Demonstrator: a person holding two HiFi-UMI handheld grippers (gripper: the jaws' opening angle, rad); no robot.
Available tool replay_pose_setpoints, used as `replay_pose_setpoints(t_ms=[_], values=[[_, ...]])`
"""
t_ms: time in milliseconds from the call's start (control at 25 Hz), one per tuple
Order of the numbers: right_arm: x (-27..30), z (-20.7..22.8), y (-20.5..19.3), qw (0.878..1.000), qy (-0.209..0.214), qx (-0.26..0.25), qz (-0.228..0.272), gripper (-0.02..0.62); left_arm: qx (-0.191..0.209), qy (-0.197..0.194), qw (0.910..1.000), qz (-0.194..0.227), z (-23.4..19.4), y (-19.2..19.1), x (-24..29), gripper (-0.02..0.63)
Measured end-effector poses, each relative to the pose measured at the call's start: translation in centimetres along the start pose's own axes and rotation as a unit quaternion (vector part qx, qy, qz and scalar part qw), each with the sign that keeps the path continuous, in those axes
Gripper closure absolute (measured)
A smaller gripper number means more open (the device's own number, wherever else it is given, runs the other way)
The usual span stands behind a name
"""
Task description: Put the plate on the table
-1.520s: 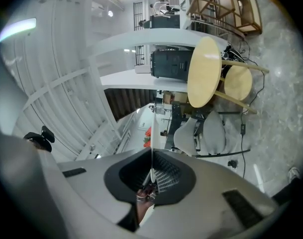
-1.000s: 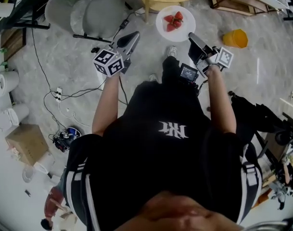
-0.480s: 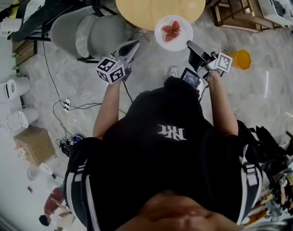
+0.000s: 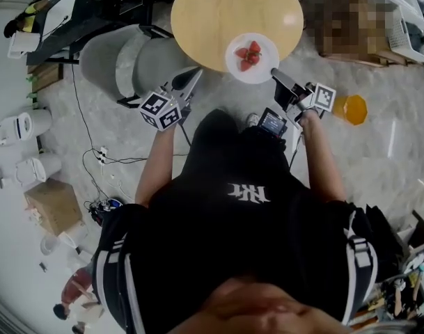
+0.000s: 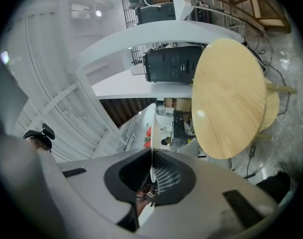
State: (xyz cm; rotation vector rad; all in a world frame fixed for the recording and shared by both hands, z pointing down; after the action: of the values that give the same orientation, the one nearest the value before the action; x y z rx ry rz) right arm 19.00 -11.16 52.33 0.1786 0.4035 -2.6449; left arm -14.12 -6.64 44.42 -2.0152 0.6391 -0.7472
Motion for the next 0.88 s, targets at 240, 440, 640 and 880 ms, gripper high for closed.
replay_pose_setpoints(t_ms=[240, 440, 640, 880], values=[[3.0, 2.5, 4.2, 1.000, -0.018, -0.005, 0.015, 0.584, -0.017, -0.019, 0.9996, 0.013, -5.8, 1.5, 4.8, 0.603], [5.9, 3.5, 7.2, 0.999, -0.037, 0.003, 0.036, 0.586, -0.022, -0.048, 0.9985, 0.013, -10.5, 3.9, 8.2, 0.603], [9.8, 4.4, 10.4, 0.997, -0.055, -0.010, 0.054, 0.586, -0.026, -0.070, 0.9972, 0.000, -16.1, 6.7, 10.5, 0.603], [11.3, 5.2, 12.6, 0.993, -0.086, -0.015, 0.078, 0.584, -0.044, -0.093, 0.9944, -0.025, -19.5, 6.9, 13.1, 0.603]])
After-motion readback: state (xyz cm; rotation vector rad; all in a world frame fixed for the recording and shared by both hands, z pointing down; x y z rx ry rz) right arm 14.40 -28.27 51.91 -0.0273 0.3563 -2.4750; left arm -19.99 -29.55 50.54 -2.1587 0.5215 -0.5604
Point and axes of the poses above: the fingertips, and each gripper's own axes: x forward along the fingers, z to its right, y out of its top, the point moved 9 cm from there along -x, backward along the fingers, and after that the axes turned 11 degrees about -x, right-handed, at the moved point
